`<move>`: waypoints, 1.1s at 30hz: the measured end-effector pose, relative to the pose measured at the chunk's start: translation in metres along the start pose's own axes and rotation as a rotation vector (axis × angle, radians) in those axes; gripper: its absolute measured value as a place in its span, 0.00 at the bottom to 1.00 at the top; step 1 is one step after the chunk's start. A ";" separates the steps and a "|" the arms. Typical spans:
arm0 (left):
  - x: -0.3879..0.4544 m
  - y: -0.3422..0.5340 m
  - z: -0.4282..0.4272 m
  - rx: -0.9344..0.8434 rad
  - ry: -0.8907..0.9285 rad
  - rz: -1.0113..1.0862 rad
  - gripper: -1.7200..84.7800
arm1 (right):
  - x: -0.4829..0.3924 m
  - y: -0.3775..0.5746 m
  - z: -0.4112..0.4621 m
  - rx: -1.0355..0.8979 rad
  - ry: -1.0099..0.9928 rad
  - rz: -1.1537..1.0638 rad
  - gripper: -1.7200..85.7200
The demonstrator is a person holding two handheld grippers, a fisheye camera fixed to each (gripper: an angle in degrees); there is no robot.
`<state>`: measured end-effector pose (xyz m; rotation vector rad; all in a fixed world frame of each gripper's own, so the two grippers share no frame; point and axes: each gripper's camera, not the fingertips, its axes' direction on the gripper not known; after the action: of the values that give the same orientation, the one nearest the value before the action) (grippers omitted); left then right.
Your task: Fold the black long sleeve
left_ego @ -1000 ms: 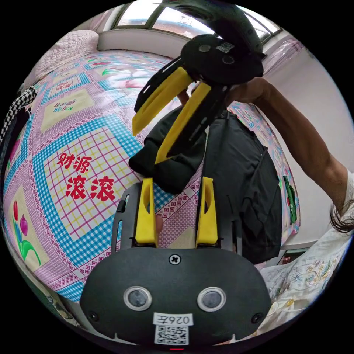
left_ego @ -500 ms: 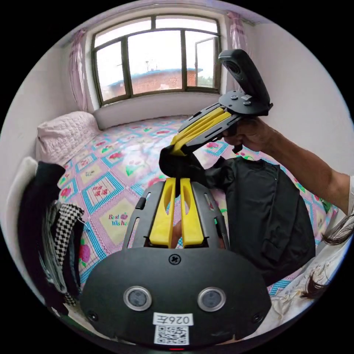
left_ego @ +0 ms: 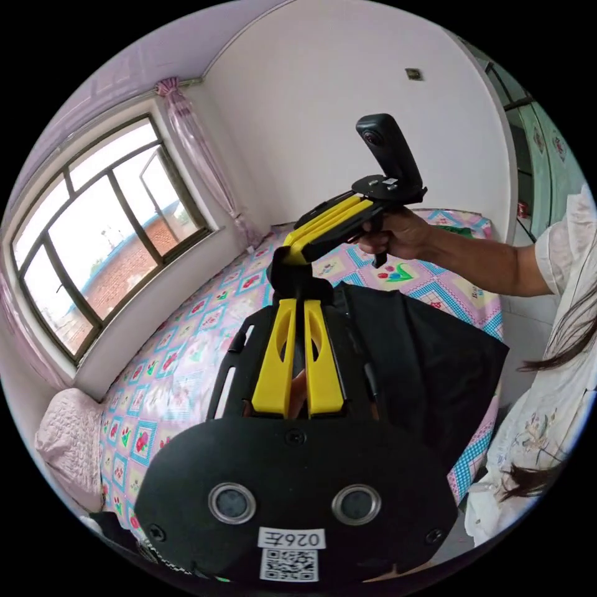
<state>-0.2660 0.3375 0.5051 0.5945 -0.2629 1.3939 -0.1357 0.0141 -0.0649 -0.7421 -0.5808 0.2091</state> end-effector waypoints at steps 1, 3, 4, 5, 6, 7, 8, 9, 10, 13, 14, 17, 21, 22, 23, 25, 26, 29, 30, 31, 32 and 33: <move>0.012 -0.001 0.015 -0.022 0.028 0.018 0.03 | -0.003 0.037 -0.010 -0.040 0.021 0.061 0.00; 0.054 0.000 0.068 -0.109 0.151 0.042 0.03 | -0.008 0.094 -0.019 -0.103 0.033 0.167 0.00; 0.063 0.002 0.079 -0.125 0.183 0.044 0.03 | -0.009 0.131 -0.023 -0.131 0.024 0.253 0.00; 0.080 0.006 0.102 -0.162 0.232 0.049 0.03 | -0.010 0.149 -0.025 -0.140 0.016 0.296 0.00; 0.094 0.011 0.121 -0.192 0.265 0.047 0.03 | -0.010 0.182 -0.028 -0.157 -0.003 0.388 0.00; 0.099 0.014 0.130 -0.204 0.282 0.042 0.04 | -0.010 0.213 -0.031 -0.165 -0.015 0.473 0.00; 0.107 0.021 0.147 -0.226 0.315 0.021 0.04 | -0.011 0.227 -0.032 -0.165 -0.019 0.508 0.01; 0.111 0.029 0.162 -0.258 0.345 -0.007 0.05 | -0.012 0.250 -0.032 -0.170 -0.023 0.563 0.01; 0.110 0.033 0.169 -0.276 0.359 -0.029 0.06 | -0.014 0.269 -0.031 -0.177 -0.036 0.598 0.02; 0.093 0.057 0.186 -0.337 0.480 -0.144 0.07 | -0.012 0.296 -0.026 -0.259 -0.049 0.657 0.07; 0.078 0.071 0.184 -0.324 0.522 -0.209 0.07 | -0.011 0.300 -0.027 -0.271 -0.045 0.668 0.08; 0.030 0.114 0.171 -0.266 0.578 -0.384 0.06 | -0.008 0.309 -0.047 -0.254 -0.007 0.731 0.10; -0.035 0.171 0.143 -0.144 0.606 -0.553 0.01 | -0.006 0.295 -0.068 -0.221 0.084 0.745 0.09; -0.039 0.173 0.138 -0.127 0.623 -0.540 0.01 | -0.006 0.283 -0.067 -0.212 0.091 0.720 0.09; -0.042 0.173 0.131 -0.122 0.638 -0.501 0.01 | -0.005 0.276 -0.066 -0.206 0.092 0.704 0.09; -0.035 0.168 0.127 -0.149 0.649 -0.434 0.01 | -0.002 0.251 -0.054 -0.188 0.076 0.659 0.09; -0.026 0.163 0.127 -0.165 0.685 -0.380 0.01 | 0.000 0.245 -0.051 -0.178 0.063 0.653 0.09; -0.010 0.161 0.126 -0.170 0.693 -0.309 0.01 | 0.011 0.221 -0.034 -0.094 0.000 0.646 0.09; -0.011 0.167 0.127 -0.170 0.688 -0.319 0.01 | 0.017 0.211 -0.019 -0.099 -0.034 0.631 0.09; -0.014 0.171 0.128 -0.173 0.691 -0.330 0.01 | 0.022 0.203 0.000 -0.146 -0.063 0.603 0.08; -0.022 0.180 0.130 -0.173 0.709 -0.355 0.01 | 0.024 0.202 0.010 -0.181 -0.078 0.591 0.07; -0.032 0.193 0.129 -0.183 0.723 -0.388 0.01 | 0.028 0.205 0.030 -0.263 -0.132 0.581 0.05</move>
<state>-0.4368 0.2531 0.6415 -0.0361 0.2926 1.1073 -0.1252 0.1912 -0.1761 -1.1499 -0.5107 0.7334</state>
